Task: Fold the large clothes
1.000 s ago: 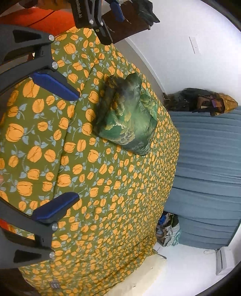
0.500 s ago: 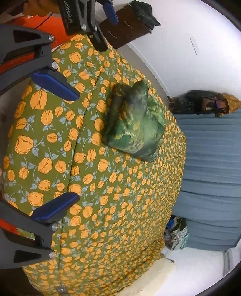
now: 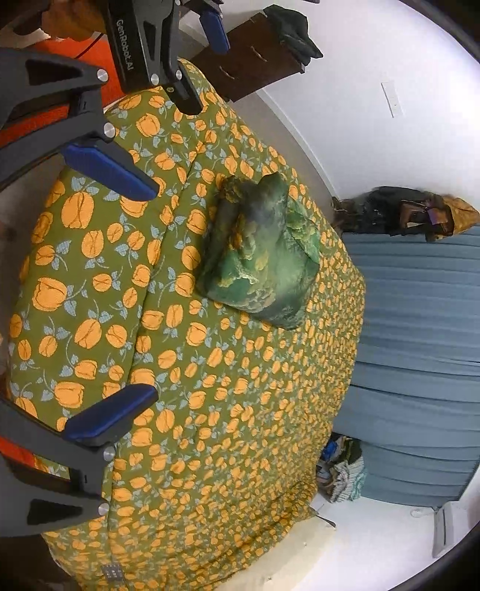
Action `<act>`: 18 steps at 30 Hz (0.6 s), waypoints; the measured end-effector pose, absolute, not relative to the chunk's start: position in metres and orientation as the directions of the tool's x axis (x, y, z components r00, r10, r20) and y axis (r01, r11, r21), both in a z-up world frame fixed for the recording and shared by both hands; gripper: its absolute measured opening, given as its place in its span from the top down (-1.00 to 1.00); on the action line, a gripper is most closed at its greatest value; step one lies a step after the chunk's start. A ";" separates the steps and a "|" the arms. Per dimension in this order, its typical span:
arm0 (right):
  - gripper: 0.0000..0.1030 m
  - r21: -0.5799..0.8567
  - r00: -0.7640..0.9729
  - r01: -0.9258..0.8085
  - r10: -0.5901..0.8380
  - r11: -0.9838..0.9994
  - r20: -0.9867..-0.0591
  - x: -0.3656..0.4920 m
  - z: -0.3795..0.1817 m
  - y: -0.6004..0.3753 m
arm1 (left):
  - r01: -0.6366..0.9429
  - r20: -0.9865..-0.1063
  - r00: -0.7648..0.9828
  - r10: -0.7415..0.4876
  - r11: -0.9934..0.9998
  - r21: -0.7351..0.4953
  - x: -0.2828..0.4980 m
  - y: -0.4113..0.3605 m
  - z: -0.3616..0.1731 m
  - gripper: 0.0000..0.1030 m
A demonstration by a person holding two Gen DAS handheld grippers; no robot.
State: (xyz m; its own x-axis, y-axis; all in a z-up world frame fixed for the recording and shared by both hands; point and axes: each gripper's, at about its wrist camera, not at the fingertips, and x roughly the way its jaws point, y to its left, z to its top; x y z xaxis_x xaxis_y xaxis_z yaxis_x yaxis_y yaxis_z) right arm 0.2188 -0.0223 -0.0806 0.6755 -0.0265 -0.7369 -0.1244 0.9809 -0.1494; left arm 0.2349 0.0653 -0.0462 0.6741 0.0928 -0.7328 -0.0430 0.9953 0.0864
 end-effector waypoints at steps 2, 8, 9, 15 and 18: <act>-0.96 -0.150 0.676 -0.120 -0.030 0.981 -0.736 0.219 -0.080 -0.023 | -0.042 -0.733 0.674 0.089 0.996 0.083 0.236 0.063 -0.046 -0.99; -0.96 -0.125 0.657 -0.104 -0.026 0.987 -0.753 0.221 -0.084 -0.026 | -0.046 -0.740 0.668 0.084 0.996 0.072 0.239 0.063 -0.050 -0.99; -0.96 -0.127 0.656 -0.104 -0.028 0.987 -0.754 0.221 -0.085 -0.026 | -0.045 -0.740 0.667 0.085 0.996 0.074 0.238 0.062 -0.050 -0.99; -0.96 -0.126 0.654 -0.102 -0.029 0.987 -0.756 0.221 -0.088 -0.026 | -0.034 -0.745 0.662 0.086 0.996 0.084 0.240 0.060 -0.053 -0.99; -0.96 -0.124 0.650 -0.098 -0.031 0.987 -0.759 0.221 -0.089 -0.028 | -0.034 -0.743 0.664 0.083 0.996 0.082 0.239 0.059 -0.054 -0.99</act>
State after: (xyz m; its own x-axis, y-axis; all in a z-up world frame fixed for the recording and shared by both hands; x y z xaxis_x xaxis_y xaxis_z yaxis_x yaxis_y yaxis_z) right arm 0.2208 -0.0282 -0.0891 0.6504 -0.0312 -0.7589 -0.0978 0.9874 -0.1244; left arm 0.2395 0.0593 -0.0541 0.6637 0.0833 -0.7434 -0.0335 0.9961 0.0817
